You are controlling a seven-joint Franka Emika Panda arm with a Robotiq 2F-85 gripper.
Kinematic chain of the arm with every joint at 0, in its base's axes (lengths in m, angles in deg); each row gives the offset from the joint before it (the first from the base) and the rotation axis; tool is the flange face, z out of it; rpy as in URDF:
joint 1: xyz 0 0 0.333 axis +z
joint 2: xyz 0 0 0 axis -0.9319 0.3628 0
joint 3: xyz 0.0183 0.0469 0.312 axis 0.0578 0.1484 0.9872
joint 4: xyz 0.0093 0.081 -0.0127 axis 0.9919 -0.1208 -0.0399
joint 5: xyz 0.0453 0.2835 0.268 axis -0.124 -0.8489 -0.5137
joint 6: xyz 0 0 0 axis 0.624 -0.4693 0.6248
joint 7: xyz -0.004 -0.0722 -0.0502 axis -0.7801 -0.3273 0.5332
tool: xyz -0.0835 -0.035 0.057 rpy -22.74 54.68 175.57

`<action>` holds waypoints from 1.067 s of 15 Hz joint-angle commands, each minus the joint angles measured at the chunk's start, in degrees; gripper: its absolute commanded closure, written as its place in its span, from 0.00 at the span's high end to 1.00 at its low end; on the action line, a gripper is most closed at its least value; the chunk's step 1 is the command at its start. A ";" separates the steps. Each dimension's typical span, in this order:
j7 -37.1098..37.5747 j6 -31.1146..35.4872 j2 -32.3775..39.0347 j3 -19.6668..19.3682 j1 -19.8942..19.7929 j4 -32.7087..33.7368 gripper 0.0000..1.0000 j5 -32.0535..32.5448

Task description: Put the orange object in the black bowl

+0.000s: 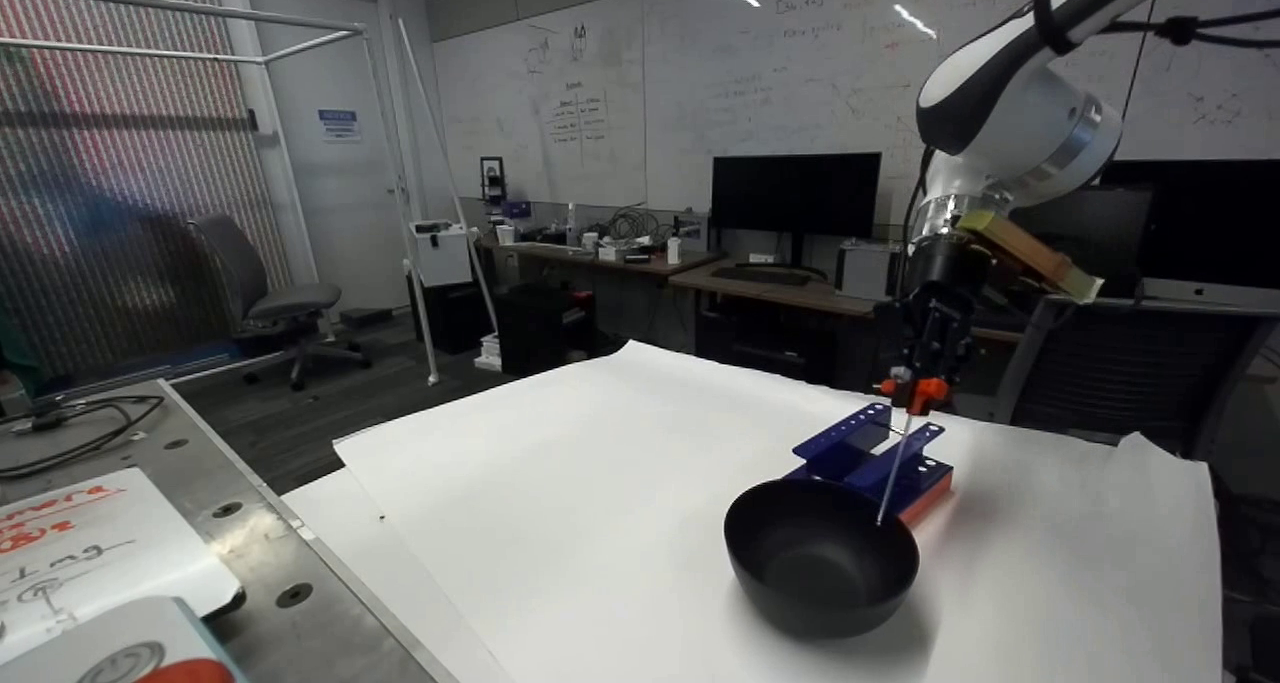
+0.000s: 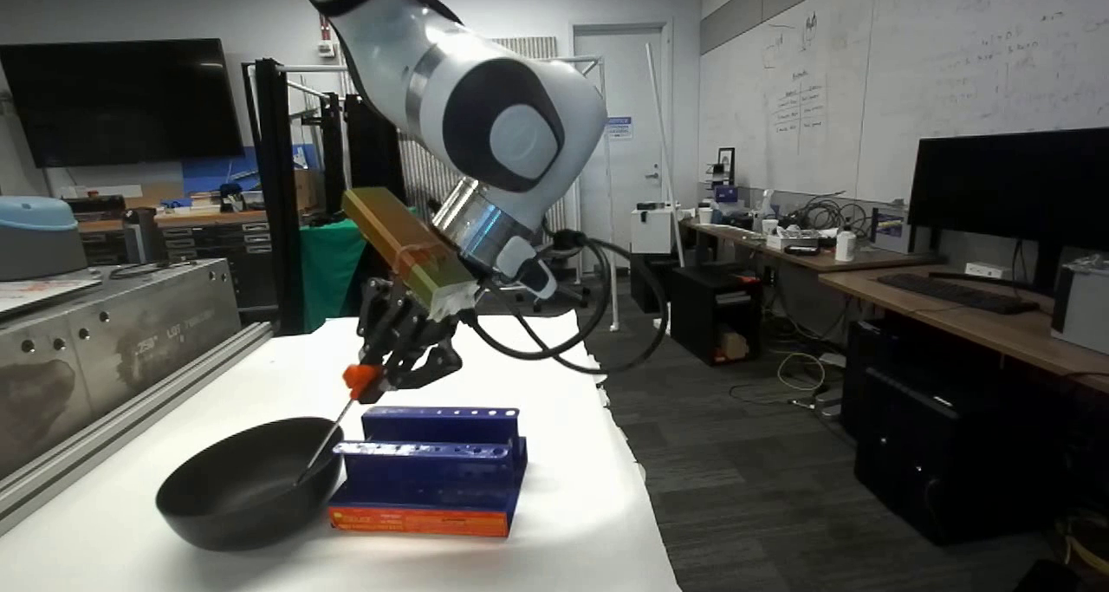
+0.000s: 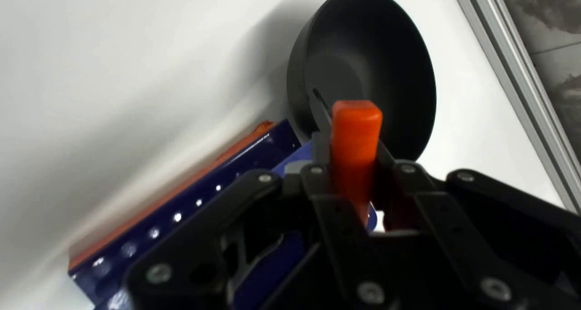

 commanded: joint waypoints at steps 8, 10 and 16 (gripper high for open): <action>-2.43 -1.09 5.86 1.01 -0.38 1.83 0.16 -8.17; -2.75 0.74 7.83 1.32 0.06 1.48 0.16 -7.77; -4.49 7.05 10.07 3.02 1.27 0.37 0.62 -5.86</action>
